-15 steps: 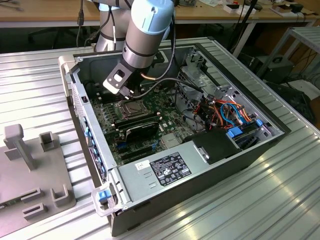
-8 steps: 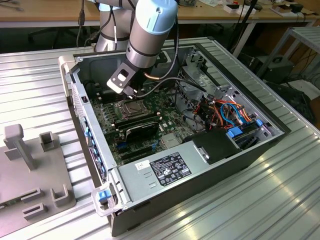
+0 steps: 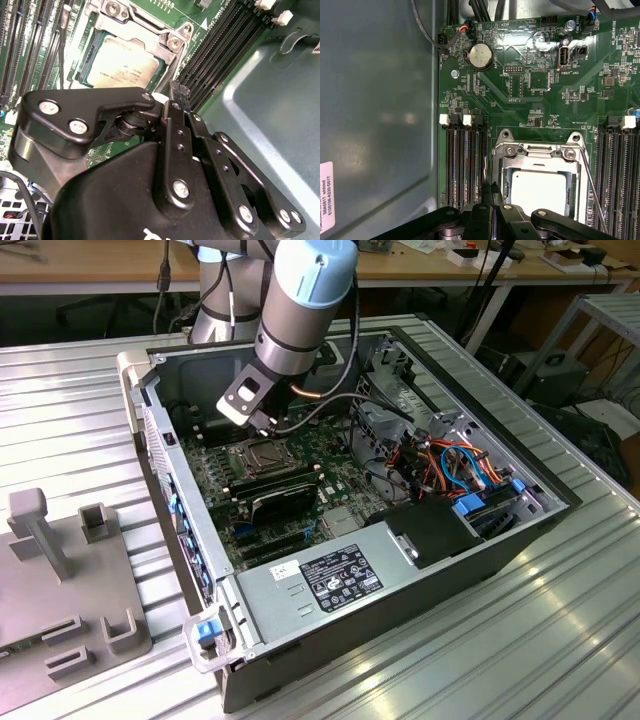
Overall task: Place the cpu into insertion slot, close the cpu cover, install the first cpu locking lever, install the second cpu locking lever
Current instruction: 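Install the first cpu locking lever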
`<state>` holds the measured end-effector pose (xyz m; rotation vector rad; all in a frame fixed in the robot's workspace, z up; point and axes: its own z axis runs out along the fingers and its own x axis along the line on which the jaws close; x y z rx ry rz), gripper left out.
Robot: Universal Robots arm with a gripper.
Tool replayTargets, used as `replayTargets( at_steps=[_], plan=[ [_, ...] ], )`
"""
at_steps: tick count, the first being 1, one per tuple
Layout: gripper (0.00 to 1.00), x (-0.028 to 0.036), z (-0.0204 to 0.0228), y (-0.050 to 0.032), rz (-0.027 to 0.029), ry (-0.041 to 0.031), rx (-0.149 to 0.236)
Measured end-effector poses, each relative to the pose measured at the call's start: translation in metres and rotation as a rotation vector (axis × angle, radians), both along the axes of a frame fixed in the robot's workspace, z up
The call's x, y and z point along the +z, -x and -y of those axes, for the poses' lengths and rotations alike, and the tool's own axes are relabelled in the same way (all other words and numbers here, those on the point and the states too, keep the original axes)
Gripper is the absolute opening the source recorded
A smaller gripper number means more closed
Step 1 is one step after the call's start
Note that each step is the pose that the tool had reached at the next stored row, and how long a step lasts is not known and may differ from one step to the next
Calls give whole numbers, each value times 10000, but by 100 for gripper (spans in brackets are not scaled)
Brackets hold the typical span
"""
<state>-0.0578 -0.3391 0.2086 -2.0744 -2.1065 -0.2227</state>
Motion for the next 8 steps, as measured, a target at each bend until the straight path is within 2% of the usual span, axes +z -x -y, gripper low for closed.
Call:
replayTargets(
  at_steps=[8],
  plan=[
    [11,-9,-8,-38,-4,0,0]
  ],
)
